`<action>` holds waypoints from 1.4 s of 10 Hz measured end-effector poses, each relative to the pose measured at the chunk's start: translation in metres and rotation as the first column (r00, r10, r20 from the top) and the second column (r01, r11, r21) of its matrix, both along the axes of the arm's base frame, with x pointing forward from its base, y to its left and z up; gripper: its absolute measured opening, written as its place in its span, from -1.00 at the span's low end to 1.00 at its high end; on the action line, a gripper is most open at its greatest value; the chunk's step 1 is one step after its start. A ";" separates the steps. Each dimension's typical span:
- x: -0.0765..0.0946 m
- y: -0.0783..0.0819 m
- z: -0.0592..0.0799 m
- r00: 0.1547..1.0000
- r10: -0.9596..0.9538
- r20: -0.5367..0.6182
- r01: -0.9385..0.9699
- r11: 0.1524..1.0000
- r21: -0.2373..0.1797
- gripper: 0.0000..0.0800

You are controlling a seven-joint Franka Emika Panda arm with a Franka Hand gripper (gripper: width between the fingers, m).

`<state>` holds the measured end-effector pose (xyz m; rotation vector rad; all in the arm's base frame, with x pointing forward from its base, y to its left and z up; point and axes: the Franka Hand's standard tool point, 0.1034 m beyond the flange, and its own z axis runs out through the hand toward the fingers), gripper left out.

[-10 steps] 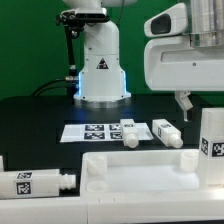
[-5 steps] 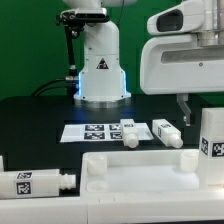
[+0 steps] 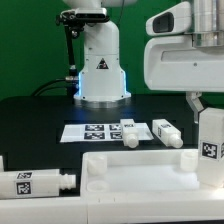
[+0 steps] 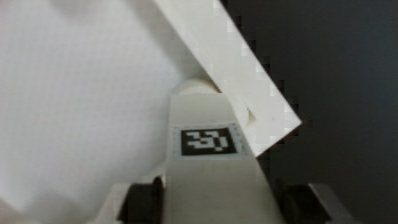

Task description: Assemble desk

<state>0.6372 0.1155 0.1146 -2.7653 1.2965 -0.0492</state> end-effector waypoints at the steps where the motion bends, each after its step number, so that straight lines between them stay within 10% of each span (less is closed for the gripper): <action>1: 0.000 0.001 0.000 0.976 -0.217 -0.026 0.218 0.975 0.044 -0.28; 5: 0.000 0.007 -0.001 0.850 -0.521 -0.084 0.527 0.845 0.092 -0.28; 7: -0.001 0.004 -0.003 0.983 -0.184 -0.028 0.185 0.980 0.077 -0.04; 11: -0.002 0.004 -0.001 0.980 0.196 0.014 -0.197 0.980 0.039 0.58; 14: 0.007 -0.002 0.002 0.701 0.711 0.059 -0.701 0.702 -0.129 0.62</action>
Offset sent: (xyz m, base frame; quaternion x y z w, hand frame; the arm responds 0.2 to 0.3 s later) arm 0.0000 0.0000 0.0000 0.0000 0.0000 0.1938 0.9810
